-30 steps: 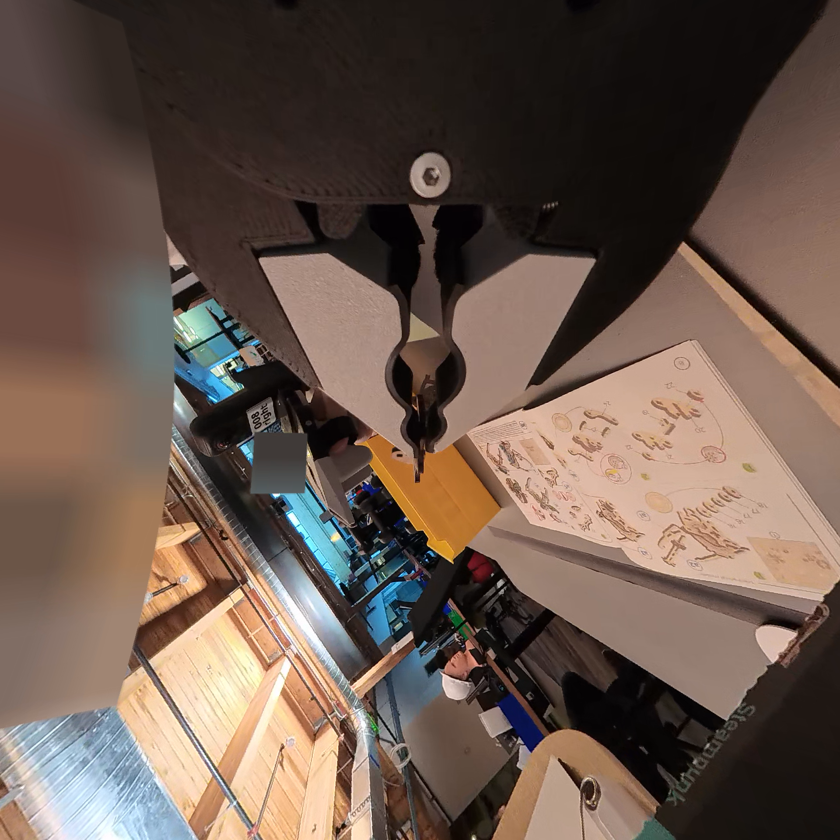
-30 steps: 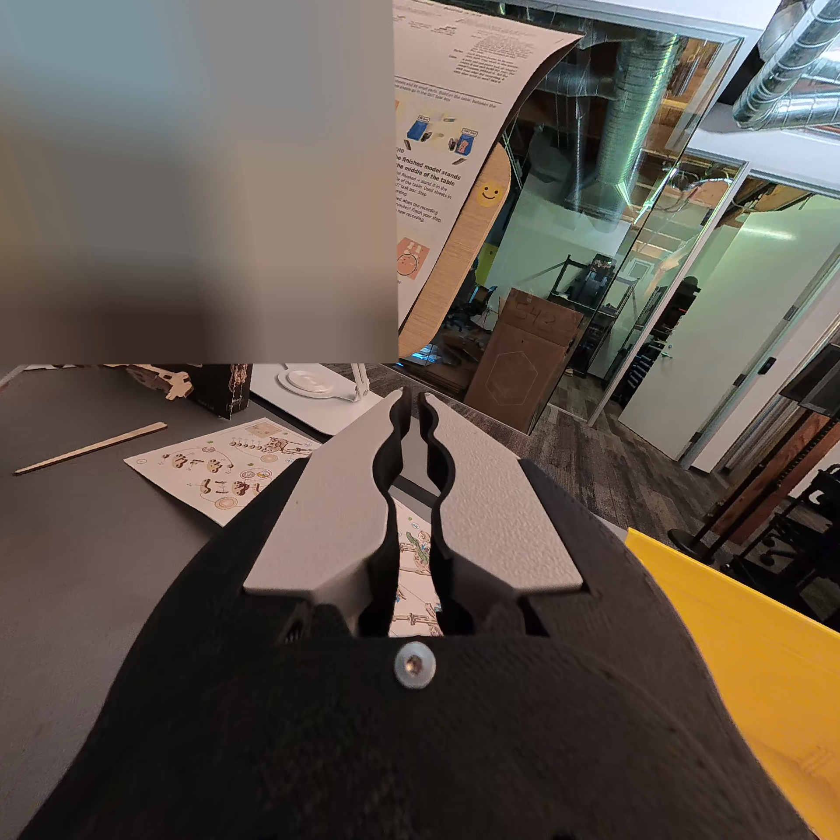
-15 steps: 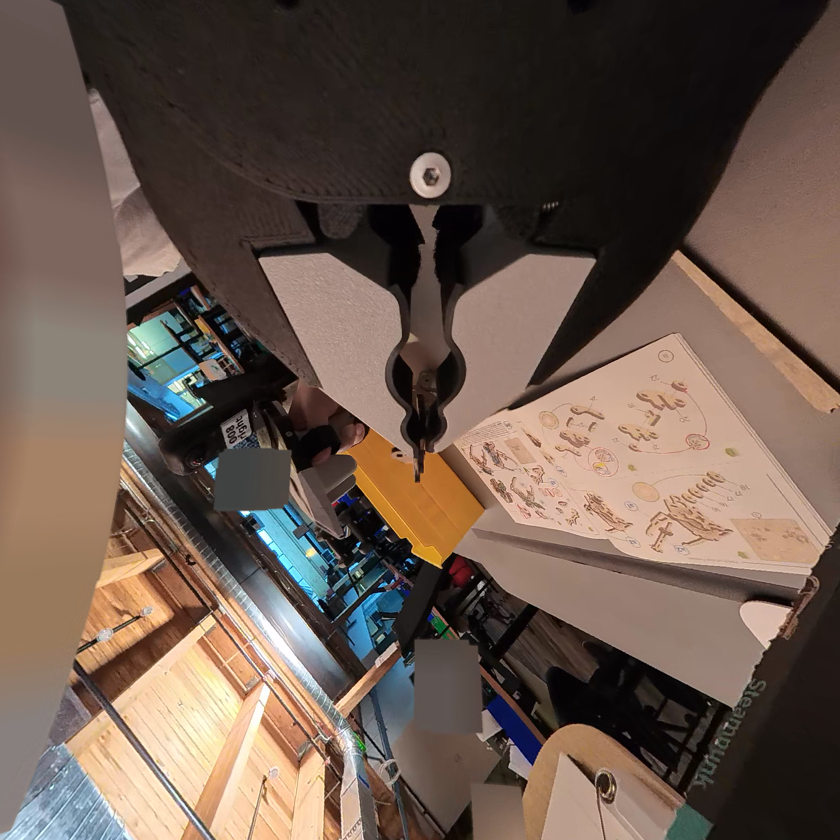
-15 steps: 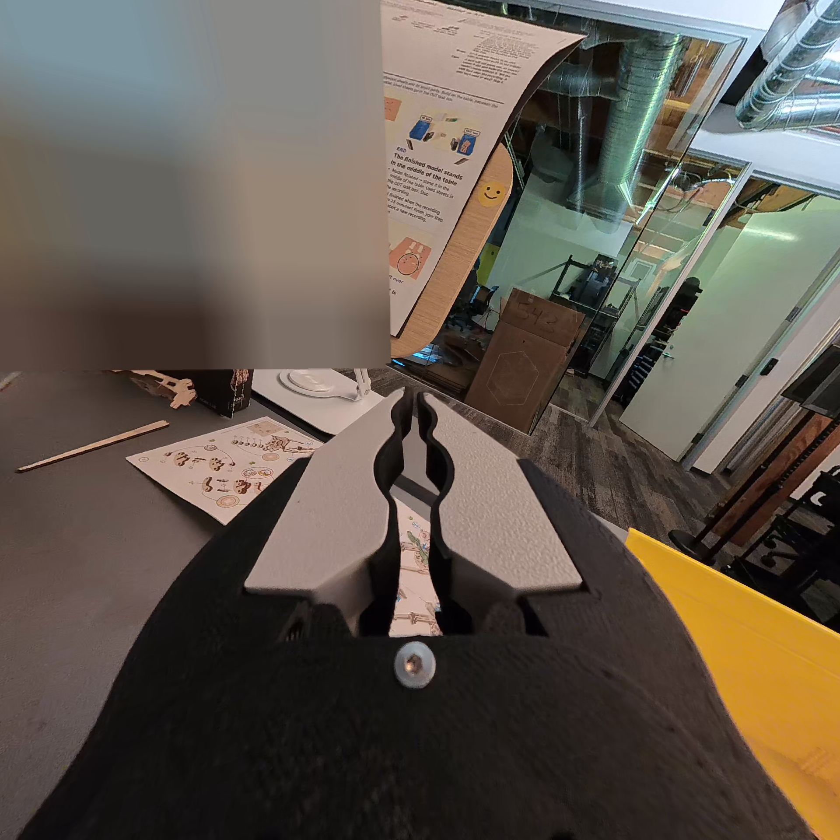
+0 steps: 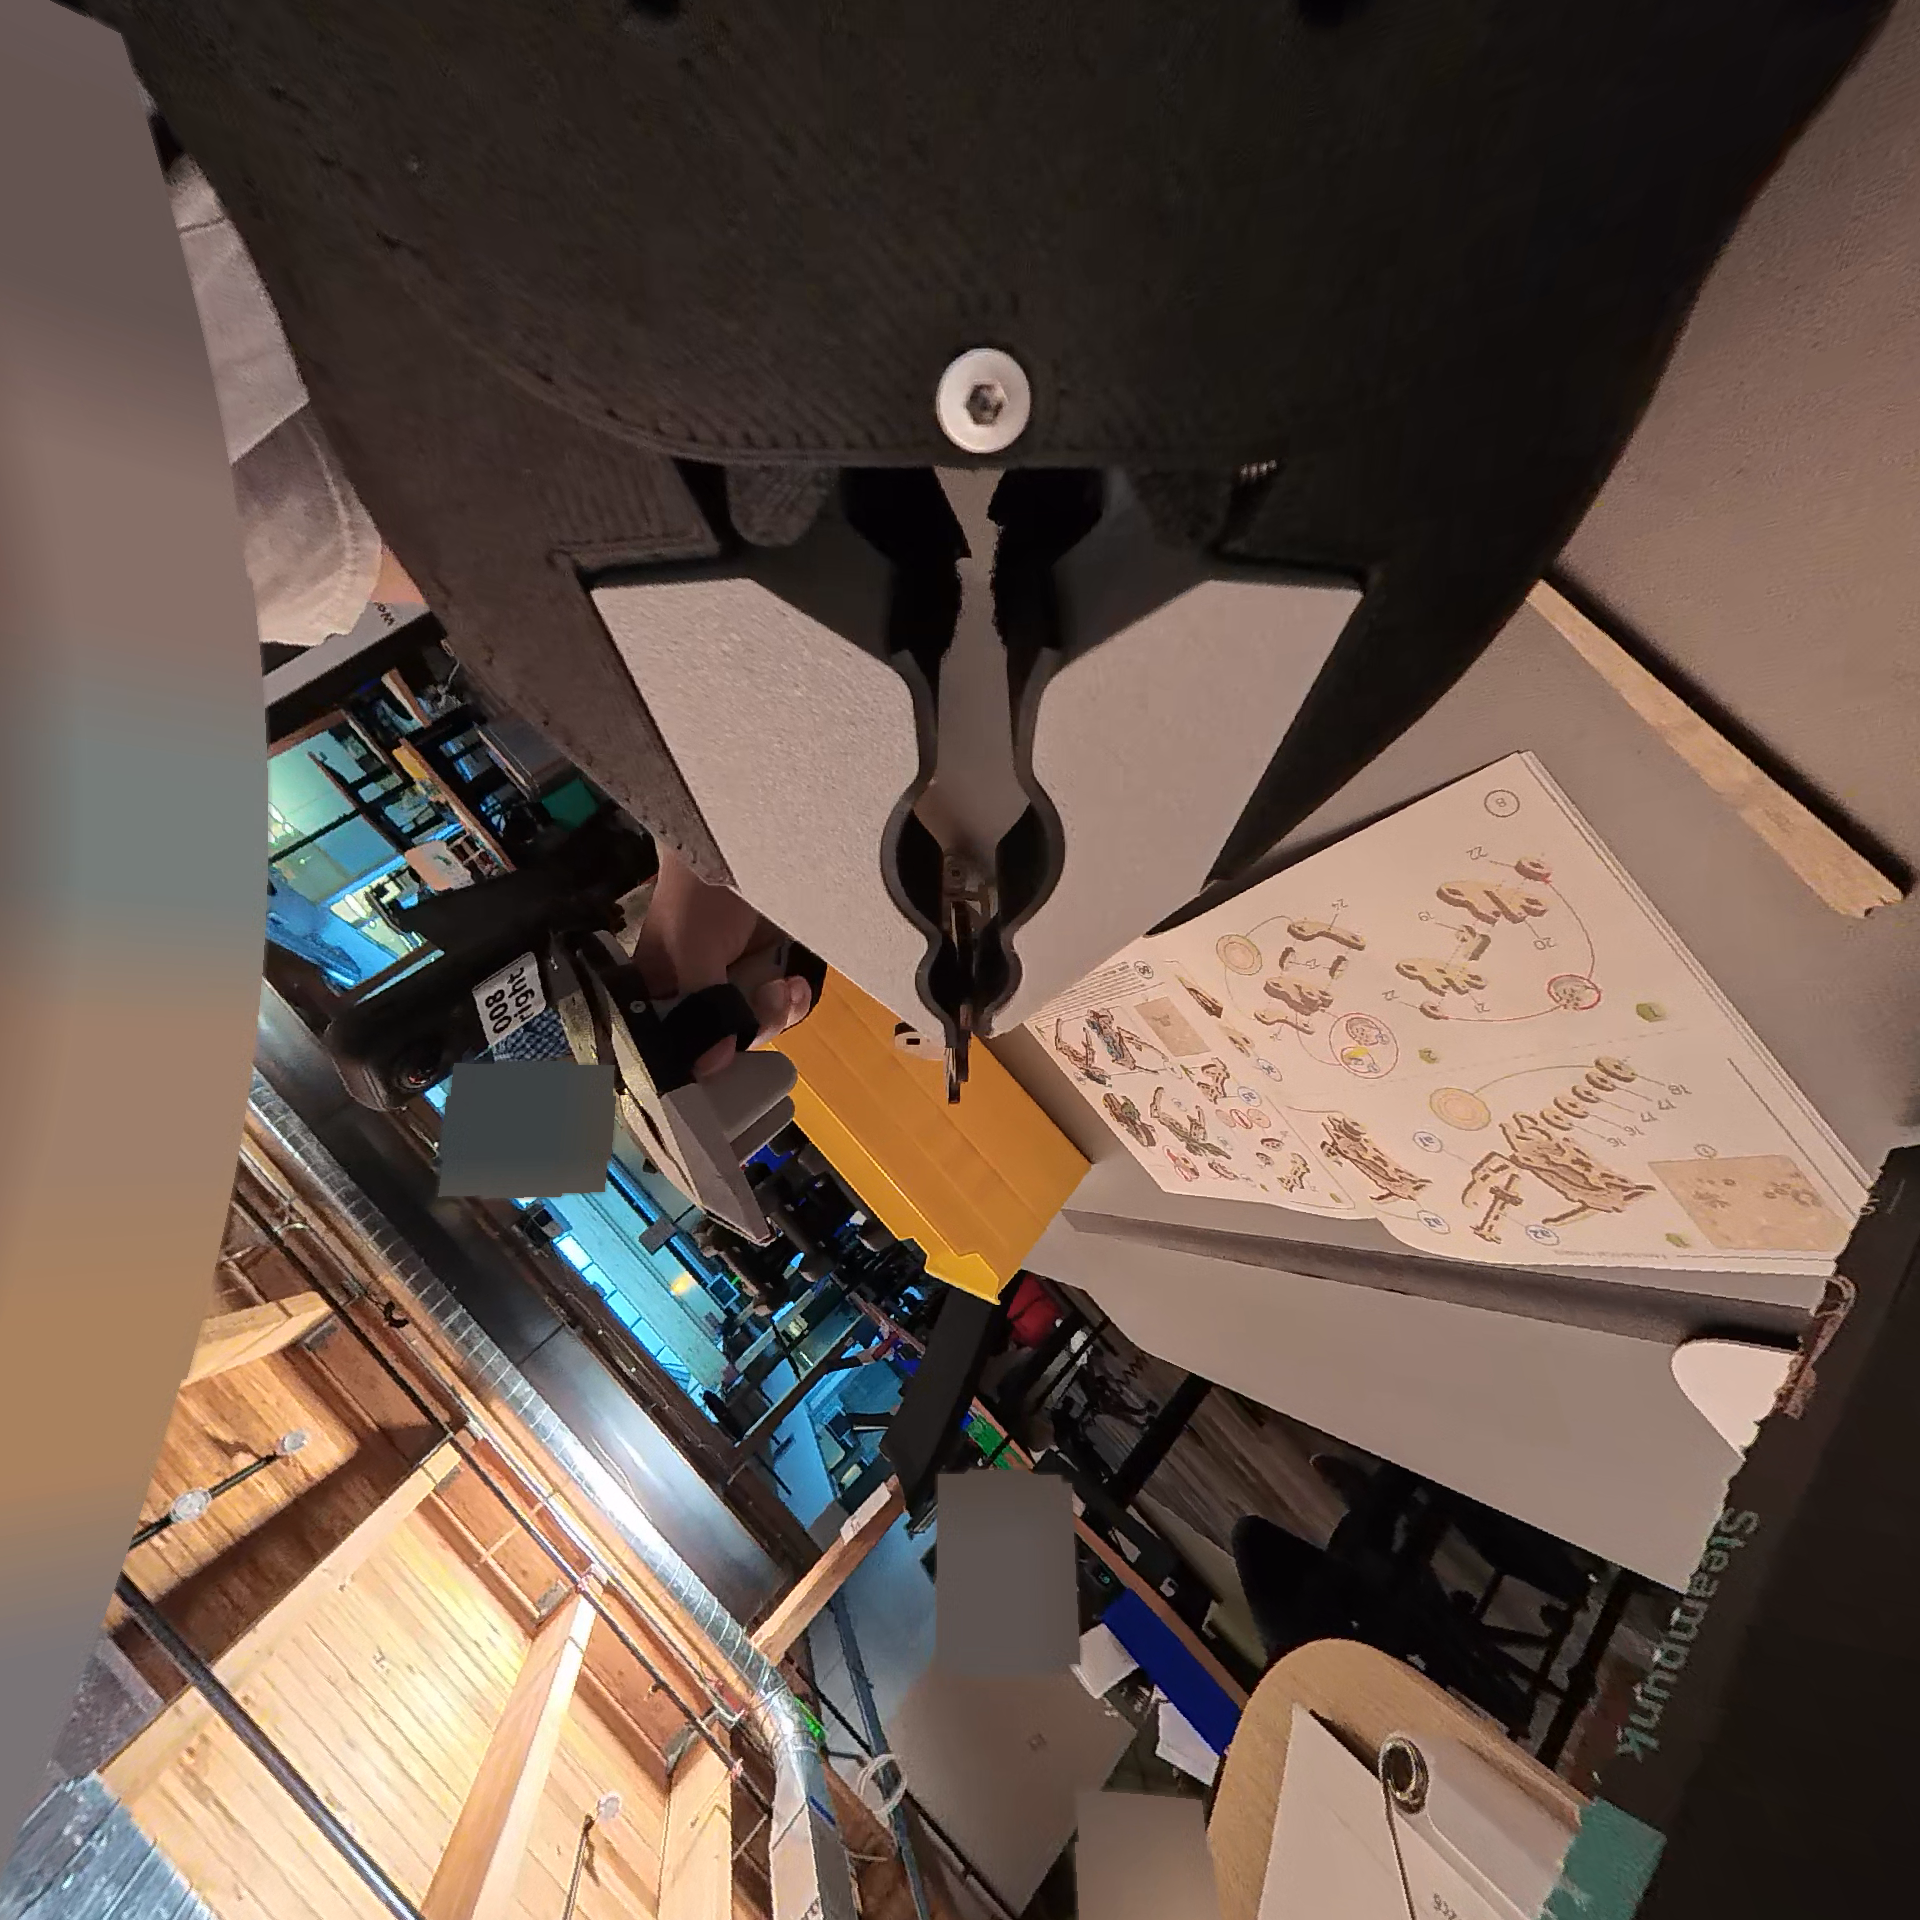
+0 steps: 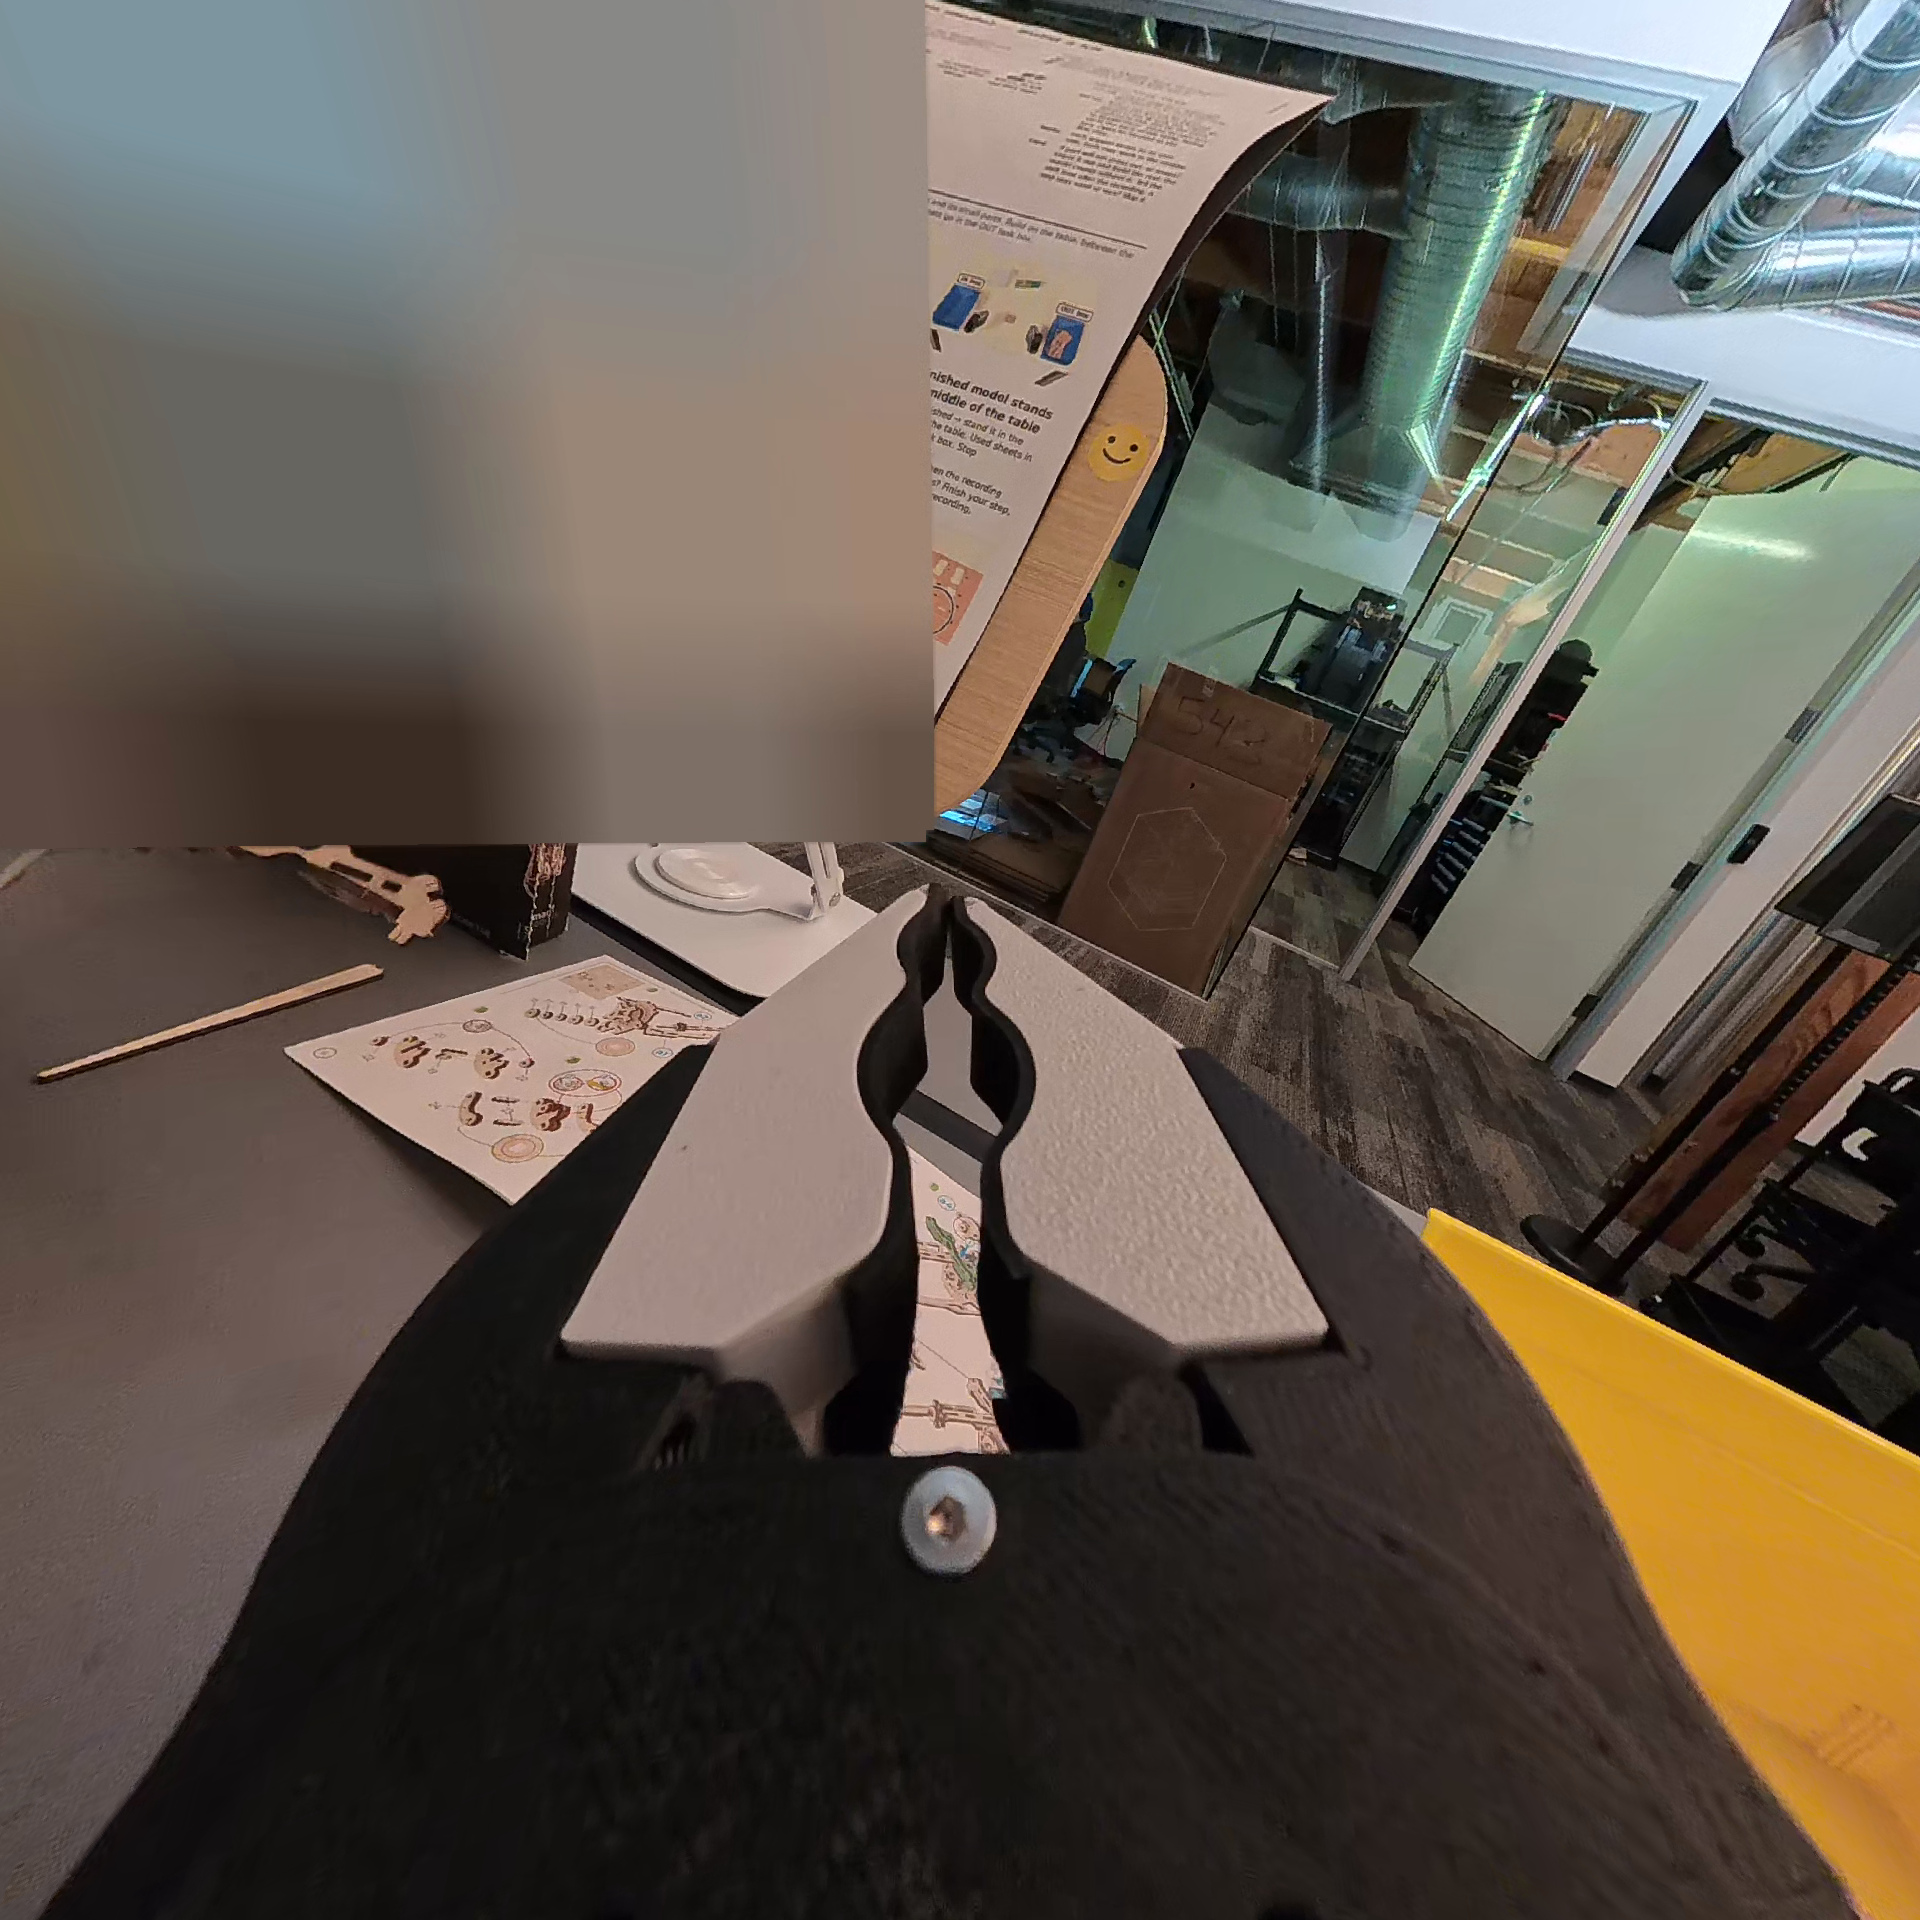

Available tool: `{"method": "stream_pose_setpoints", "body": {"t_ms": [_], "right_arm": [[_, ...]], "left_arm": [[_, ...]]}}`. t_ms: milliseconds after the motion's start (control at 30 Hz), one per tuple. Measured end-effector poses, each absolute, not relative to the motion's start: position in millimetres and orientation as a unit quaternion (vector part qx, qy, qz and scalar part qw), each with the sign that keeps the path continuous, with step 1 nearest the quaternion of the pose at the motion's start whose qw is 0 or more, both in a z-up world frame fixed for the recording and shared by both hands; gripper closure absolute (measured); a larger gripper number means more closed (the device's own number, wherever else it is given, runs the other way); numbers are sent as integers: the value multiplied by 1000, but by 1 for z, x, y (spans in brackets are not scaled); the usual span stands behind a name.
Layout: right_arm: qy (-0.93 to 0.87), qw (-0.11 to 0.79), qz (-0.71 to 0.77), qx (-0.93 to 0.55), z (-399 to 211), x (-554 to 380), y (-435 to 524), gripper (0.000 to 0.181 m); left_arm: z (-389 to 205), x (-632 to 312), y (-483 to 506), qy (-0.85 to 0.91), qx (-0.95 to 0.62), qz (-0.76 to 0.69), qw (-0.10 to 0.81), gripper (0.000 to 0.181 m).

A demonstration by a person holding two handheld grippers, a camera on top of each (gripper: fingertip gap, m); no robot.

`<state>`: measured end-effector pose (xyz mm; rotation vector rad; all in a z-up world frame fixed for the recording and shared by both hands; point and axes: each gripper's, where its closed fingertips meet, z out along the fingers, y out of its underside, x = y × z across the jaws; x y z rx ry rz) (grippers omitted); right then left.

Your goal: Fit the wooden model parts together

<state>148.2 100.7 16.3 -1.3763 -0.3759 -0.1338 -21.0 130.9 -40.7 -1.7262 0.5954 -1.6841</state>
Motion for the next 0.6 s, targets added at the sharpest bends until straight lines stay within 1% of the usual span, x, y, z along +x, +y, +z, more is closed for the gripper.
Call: {"method": "stream_pose_setpoints", "body": {"t_ms": [233, 600], "right_arm": [[-173, 755, -64, -630, 17, 148, 100, 181], [-169, 762, -65, -622, 19, 151, 99, 181]], "left_arm": [[-42, -21, 131, 245, -661, -622, 341, 181], [-42, -20, 130, 247, -659, -622, 342, 181]]}}
